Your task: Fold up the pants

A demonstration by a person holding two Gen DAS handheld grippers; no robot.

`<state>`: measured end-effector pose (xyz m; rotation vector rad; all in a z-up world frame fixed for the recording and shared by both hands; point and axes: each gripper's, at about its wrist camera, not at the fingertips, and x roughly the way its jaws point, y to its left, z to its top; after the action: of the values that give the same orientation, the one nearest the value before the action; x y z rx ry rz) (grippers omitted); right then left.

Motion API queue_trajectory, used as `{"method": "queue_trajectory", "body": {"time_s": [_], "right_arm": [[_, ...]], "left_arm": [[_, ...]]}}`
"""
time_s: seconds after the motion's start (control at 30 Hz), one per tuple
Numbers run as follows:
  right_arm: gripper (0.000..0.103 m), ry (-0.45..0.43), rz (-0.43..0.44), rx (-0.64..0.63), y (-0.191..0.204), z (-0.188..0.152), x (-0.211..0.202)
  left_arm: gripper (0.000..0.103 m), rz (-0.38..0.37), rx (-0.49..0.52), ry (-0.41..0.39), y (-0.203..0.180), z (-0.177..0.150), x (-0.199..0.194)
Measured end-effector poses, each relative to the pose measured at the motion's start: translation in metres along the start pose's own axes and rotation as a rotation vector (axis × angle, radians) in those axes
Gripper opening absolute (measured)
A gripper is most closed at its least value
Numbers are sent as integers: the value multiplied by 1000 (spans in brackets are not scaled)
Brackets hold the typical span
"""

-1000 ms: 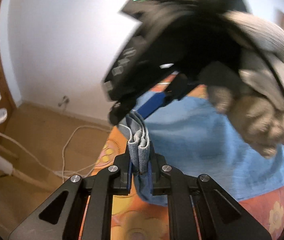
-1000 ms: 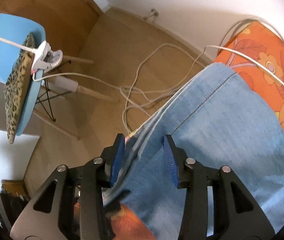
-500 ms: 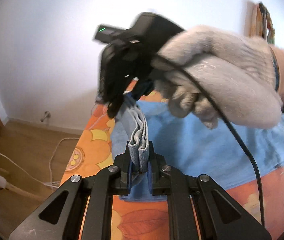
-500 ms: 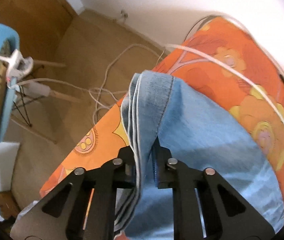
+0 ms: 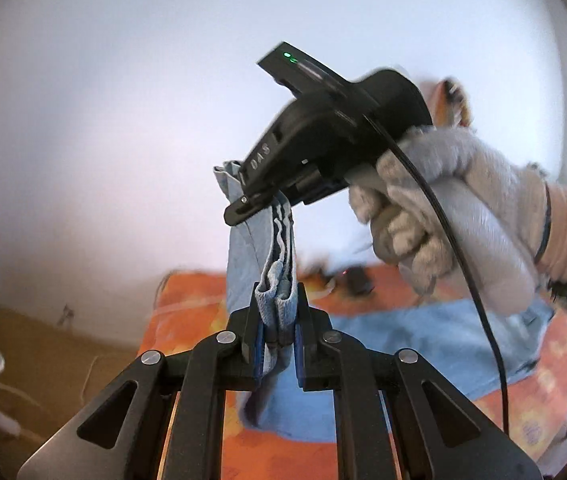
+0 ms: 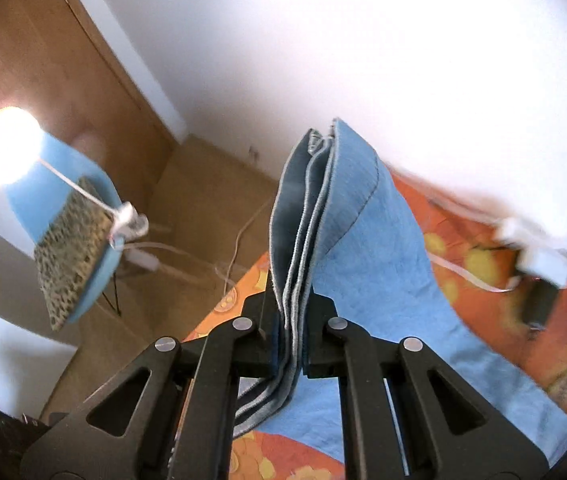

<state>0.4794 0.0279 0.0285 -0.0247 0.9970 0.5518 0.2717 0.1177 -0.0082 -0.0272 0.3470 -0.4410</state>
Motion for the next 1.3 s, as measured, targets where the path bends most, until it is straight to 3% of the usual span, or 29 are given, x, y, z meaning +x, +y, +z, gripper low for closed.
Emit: {"method": "queue_trajectory", "body": {"time_s": [0.1,0.4,0.63,0.83,1.03,1.27,1.3], "right_arm": [[7,-71,-18,19,-4,-6,-59],[7,-230,-127,119,-62,-49,-217],[7,-299,-168,197,-131,-102,-310],[7,-272,-200,244,-212,-163,-333],[7,-222,-208,354,-324,-244,-337],[7,-131,-217,456,-435,-327,-317],[7,-124,-213,468,-449,-339,-316]], "left_arm": [[10,-39,25,-27,-20,19,-7],[10,-217,164,-94,-149,71,-22],[10,-346,206,-74,-246,72,2],[10,-438,246,-1,-340,46,48],[10,-516,291,112,-437,5,91],[10,-592,316,260,-518,-61,144],[10,-595,318,272,-523,-55,138]]}}
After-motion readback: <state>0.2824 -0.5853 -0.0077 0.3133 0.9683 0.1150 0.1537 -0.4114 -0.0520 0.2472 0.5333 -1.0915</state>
